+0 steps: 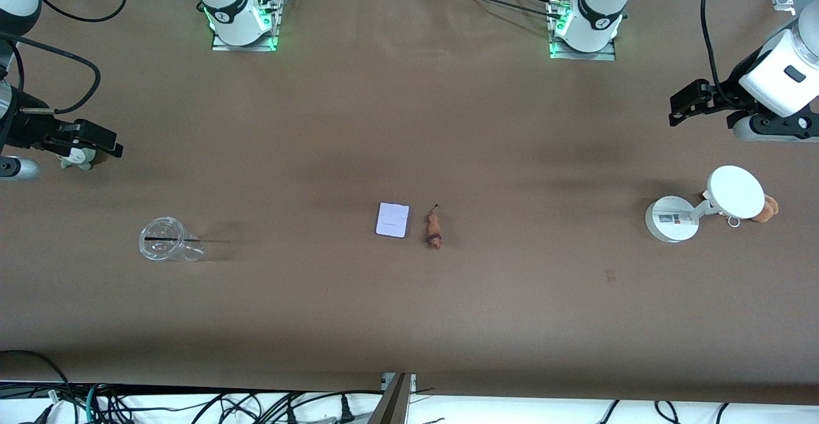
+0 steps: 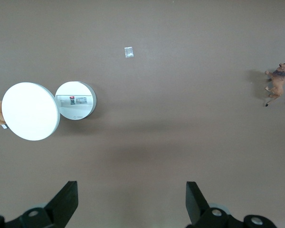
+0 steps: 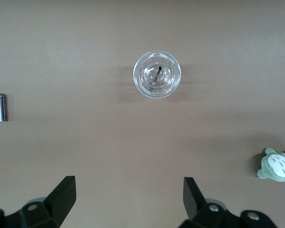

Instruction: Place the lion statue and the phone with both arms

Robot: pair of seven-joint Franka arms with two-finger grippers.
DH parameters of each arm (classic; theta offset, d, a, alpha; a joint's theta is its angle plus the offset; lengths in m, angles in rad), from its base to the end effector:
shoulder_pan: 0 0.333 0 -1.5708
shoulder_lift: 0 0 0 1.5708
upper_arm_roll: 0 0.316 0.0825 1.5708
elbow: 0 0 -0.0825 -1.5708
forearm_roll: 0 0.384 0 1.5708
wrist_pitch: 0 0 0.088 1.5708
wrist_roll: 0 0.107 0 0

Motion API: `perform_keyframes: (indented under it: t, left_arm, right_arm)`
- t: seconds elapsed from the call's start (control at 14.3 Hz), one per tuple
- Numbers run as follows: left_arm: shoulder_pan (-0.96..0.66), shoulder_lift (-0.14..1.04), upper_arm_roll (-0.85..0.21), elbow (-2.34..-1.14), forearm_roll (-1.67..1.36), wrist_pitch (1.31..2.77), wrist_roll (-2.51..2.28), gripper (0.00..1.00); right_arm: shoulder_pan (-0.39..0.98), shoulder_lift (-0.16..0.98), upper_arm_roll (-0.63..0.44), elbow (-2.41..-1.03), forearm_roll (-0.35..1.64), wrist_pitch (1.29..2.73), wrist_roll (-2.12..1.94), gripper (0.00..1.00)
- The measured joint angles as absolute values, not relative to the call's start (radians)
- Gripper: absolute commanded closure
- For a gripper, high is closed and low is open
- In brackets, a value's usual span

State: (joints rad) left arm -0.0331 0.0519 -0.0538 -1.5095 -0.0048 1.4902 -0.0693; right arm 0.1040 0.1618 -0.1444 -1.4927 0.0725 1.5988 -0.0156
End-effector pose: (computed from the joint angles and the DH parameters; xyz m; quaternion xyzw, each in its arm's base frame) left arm 0.5600 -0.0485 0.6175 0.9993 -0.0089 -0.0357 0.0010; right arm 0.6035 -0.0102 0.5710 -0.9992 0.0138 0.0263 0.0253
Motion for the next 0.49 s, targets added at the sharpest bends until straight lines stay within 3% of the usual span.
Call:
perform_keyframes:
  t: [0.49]
  left_arm:
    - [-0.039, 0.051, -0.064, -1.506, -0.005, 1.493, -0.069, 0.00]
  right_arm:
    - [0.104, 0.162, -0.144, -1.493, 0.073, 1.599, -0.016, 0.00]
